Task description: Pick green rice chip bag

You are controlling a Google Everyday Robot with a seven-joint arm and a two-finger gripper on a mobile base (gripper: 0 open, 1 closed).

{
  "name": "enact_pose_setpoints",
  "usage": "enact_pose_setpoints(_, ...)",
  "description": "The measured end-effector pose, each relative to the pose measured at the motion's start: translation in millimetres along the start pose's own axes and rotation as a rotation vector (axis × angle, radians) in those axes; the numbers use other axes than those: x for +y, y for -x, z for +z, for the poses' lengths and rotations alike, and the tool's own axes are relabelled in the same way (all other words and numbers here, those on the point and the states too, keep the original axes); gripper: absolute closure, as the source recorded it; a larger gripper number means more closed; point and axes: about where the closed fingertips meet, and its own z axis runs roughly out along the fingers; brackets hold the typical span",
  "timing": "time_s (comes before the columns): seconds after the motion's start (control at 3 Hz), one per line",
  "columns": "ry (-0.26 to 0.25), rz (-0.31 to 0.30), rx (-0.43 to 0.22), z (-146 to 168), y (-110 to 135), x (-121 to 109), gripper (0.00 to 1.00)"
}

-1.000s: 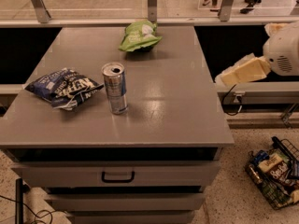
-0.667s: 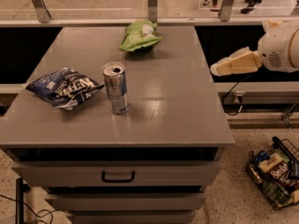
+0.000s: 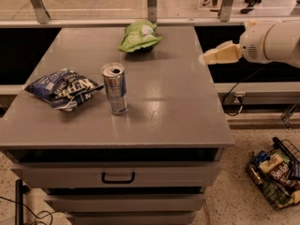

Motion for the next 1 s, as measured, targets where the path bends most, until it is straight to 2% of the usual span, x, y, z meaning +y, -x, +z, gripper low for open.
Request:
enact_pose_setpoints(0.33, 0.057, -0.015, -0.004, 54, 9, -1, 0.0)
enact_pose_setpoints(0.67, 0.103, -0.024, -0.046, 111, 33, 7, 0.0)
enact_pose_setpoints(1.0, 0.104, -0.024, -0.046, 111, 33, 7, 0.0)
